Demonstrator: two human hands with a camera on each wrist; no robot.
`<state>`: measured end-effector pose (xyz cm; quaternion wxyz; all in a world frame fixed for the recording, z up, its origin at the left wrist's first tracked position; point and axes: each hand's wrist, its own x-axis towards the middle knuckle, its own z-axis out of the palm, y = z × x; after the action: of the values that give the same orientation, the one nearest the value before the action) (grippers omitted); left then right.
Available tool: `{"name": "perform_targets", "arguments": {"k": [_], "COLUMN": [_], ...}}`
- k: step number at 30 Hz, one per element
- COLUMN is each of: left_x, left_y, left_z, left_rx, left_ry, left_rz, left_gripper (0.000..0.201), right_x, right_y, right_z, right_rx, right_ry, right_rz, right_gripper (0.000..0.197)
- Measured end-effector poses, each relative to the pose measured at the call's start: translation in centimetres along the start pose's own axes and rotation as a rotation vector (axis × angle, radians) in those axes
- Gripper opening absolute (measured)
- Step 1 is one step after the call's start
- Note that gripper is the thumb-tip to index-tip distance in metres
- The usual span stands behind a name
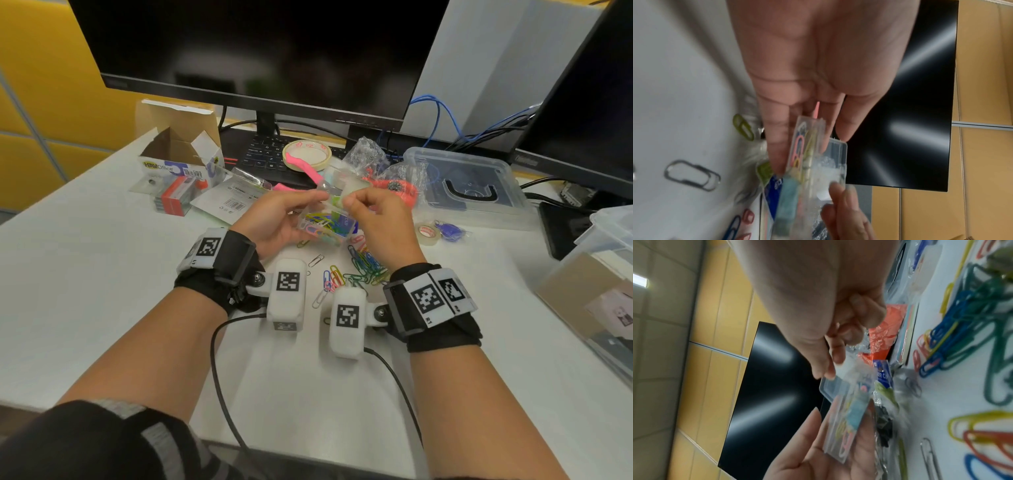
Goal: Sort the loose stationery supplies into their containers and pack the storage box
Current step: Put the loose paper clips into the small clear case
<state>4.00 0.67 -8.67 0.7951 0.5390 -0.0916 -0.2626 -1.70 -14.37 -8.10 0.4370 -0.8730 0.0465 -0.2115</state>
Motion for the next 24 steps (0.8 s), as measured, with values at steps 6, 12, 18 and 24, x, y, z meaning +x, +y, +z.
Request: {"name": "perform_targets", "arguments": {"k": [6, 12, 18, 24], "left_x": [0.4, 0.6, 0.6, 0.6], "left_y": [0.2, 0.2, 0.1, 0.1], "left_z": [-0.8, -0.9, -0.9, -0.9], "left_rx": [-0.040, -0.079, -0.057, -0.062], "left_ry": [0.106, 0.140, 0.151, 0.157], "left_rz": [0.077, 0.089, 0.094, 0.086], "left_gripper": [0.027, 0.027, 0.029, 0.028], "right_x": [0.0, 0.0, 0.1, 0.2], "right_y": [1.4, 1.2, 0.9, 1.0], "right_z": [-1.6, -0.9, -0.1, 0.0], "right_rx": [-0.255, -0.423, -0.462, -0.458], "right_ry": [-0.081, -0.271, -0.342, -0.384], "right_rz": [0.280, 0.259, 0.248, 0.252], "right_gripper": [0.028, 0.029, 0.022, 0.020]}}
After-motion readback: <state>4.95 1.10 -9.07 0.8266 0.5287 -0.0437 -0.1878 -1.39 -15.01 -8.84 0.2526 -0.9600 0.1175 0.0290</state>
